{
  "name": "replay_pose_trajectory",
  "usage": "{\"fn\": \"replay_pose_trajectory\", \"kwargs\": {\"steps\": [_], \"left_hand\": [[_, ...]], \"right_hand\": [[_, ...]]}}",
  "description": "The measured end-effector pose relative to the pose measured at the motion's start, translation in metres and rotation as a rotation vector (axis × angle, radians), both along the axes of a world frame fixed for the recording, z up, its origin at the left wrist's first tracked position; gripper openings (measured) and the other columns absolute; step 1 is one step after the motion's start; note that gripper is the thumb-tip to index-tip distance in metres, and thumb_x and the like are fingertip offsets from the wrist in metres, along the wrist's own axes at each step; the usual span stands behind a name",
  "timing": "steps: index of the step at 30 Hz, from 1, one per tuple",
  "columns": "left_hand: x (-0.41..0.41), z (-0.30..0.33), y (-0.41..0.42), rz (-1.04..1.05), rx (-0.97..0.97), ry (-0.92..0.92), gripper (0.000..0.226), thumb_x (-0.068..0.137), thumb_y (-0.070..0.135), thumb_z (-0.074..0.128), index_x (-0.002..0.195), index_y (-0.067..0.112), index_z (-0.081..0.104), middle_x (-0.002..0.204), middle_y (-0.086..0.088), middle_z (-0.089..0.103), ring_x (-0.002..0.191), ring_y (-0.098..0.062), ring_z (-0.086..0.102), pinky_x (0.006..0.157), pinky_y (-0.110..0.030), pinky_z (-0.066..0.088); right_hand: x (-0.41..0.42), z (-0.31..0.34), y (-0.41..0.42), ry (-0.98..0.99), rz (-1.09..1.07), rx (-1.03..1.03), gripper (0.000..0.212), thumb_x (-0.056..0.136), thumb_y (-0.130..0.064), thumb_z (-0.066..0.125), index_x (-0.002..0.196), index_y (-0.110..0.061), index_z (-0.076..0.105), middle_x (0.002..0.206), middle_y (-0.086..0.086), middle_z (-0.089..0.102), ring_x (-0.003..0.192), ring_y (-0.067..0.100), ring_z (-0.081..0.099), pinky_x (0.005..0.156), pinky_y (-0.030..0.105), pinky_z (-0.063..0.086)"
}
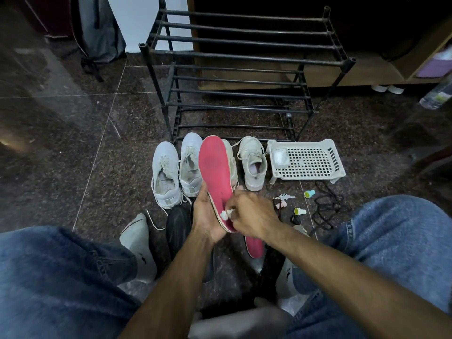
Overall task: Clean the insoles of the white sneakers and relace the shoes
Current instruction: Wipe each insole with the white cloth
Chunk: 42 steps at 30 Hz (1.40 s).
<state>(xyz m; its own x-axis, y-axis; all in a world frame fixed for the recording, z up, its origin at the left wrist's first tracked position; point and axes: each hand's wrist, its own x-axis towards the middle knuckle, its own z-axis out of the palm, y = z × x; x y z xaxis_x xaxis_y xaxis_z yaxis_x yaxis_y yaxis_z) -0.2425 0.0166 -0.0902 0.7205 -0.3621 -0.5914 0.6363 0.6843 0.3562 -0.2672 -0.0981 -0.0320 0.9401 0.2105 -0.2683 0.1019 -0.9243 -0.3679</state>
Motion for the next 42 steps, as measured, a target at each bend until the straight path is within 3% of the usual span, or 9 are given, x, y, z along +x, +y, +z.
{"fn": "replay_pose_trajectory", "kwargs": {"steps": [4, 7, 10, 15, 20, 24, 28, 34, 42], "left_hand": [[0.005, -0.021, -0.003, -0.033, 0.190, 0.036, 0.070, 0.093, 0.066, 0.037, 0.111, 0.005, 0.064, 0.089, -0.016, 0.069, 0.084, -0.030, 0.066, 0.097, -0.047, 0.046], [0.000, -0.047, -0.005, -0.110, 0.435, 0.058, 0.064, 0.097, 0.059, 0.040, 0.120, 0.003, 0.062, 0.102, -0.019, 0.070, 0.095, -0.035, 0.067, 0.095, -0.050, 0.050], [-0.012, -0.088, -0.001, -0.226, 0.671, 0.085, 0.038, 0.090, 0.032, 0.061, 0.115, 0.004, 0.064, 0.109, -0.027, 0.068, 0.101, -0.043, 0.065, 0.094, -0.059, 0.050], [-0.028, -0.103, 0.006, -0.342, 0.810, 0.163, 0.023, 0.079, -0.012, 0.050, 0.090, -0.001, 0.067, 0.089, -0.023, 0.067, 0.079, -0.034, 0.063, 0.082, -0.049, 0.053], [-0.018, -0.121, 0.009, -0.336, 0.821, 0.230, 0.024, 0.080, -0.015, 0.052, 0.087, 0.002, 0.068, 0.090, -0.022, 0.068, 0.082, -0.034, 0.065, 0.086, -0.053, 0.054], [-0.008, -0.132, 0.003, -0.369, 0.787, 0.221, 0.023, 0.086, -0.008, 0.056, 0.102, 0.005, 0.067, 0.090, -0.013, 0.069, 0.081, -0.028, 0.066, 0.077, -0.040, 0.056], [-0.014, -0.150, 0.009, -0.406, 1.187, 0.170, 0.027, 0.085, 0.003, 0.059, 0.107, 0.011, 0.071, 0.095, -0.008, 0.070, 0.093, -0.029, 0.066, 0.077, -0.029, 0.049], [-0.044, -0.178, 0.039, -0.509, 1.608, 0.241, 0.034, 0.083, 0.022, 0.062, 0.116, 0.014, 0.065, 0.119, -0.017, 0.057, 0.109, -0.038, 0.058, 0.091, -0.042, 0.050], [-0.030, -0.193, 0.055, -0.542, 1.566, 0.270, 0.033, 0.082, 0.032, 0.064, 0.109, 0.013, 0.064, 0.112, -0.014, 0.066, 0.103, -0.033, 0.064, 0.087, -0.042, 0.053]], "right_hand": [[0.010, -0.002, -0.017, 0.381, 0.173, -0.065, 0.019, 0.083, -0.015, 0.063, 0.095, -0.022, 0.074, 0.094, -0.007, 0.071, 0.095, 0.016, 0.065, 0.085, 0.030, 0.052], [0.039, -0.017, -0.040, 0.408, 0.035, -0.021, 0.017, 0.081, -0.012, 0.063, 0.090, -0.017, 0.076, 0.091, -0.002, 0.073, 0.087, 0.020, 0.067, 0.080, 0.035, 0.056], [0.060, -0.040, -0.060, 0.368, -0.154, 0.037, 0.018, 0.078, -0.008, 0.061, 0.078, -0.019, 0.075, 0.088, 0.000, 0.074, 0.083, 0.019, 0.068, 0.080, 0.038, 0.058], [0.055, -0.080, -0.075, 0.424, -0.195, -0.132, 0.028, 0.085, -0.013, 0.054, 0.057, -0.015, 0.052, 0.065, 0.002, 0.053, 0.069, 0.022, 0.056, 0.063, 0.029, 0.043], [0.048, -0.131, -0.076, 0.573, -0.212, -0.137, 0.030, 0.086, -0.013, 0.052, 0.056, -0.012, 0.048, 0.063, 0.003, 0.052, 0.062, 0.020, 0.054, 0.052, 0.025, 0.034], [0.048, -0.155, -0.070, 0.639, -0.176, -0.125, 0.032, 0.085, -0.019, 0.051, 0.054, -0.010, 0.051, 0.067, 0.002, 0.056, 0.061, 0.017, 0.052, 0.052, 0.024, 0.037], [0.046, -0.180, -0.069, 0.644, -0.195, -0.064, 0.029, 0.078, -0.027, 0.048, 0.087, -0.014, 0.073, 0.104, 0.007, 0.069, 0.085, 0.023, 0.067, 0.081, 0.039, 0.056], [0.037, -0.190, -0.052, 0.671, -0.150, -0.060, 0.027, 0.084, -0.019, 0.049, 0.092, -0.014, 0.074, 0.103, 0.004, 0.067, 0.095, 0.025, 0.063, 0.086, 0.035, 0.053], [0.031, -0.198, -0.036, 0.728, -0.138, -0.006, 0.021, 0.082, -0.020, 0.057, 0.091, -0.016, 0.075, 0.101, 0.003, 0.071, 0.097, 0.024, 0.064, 0.085, 0.035, 0.053]]}}
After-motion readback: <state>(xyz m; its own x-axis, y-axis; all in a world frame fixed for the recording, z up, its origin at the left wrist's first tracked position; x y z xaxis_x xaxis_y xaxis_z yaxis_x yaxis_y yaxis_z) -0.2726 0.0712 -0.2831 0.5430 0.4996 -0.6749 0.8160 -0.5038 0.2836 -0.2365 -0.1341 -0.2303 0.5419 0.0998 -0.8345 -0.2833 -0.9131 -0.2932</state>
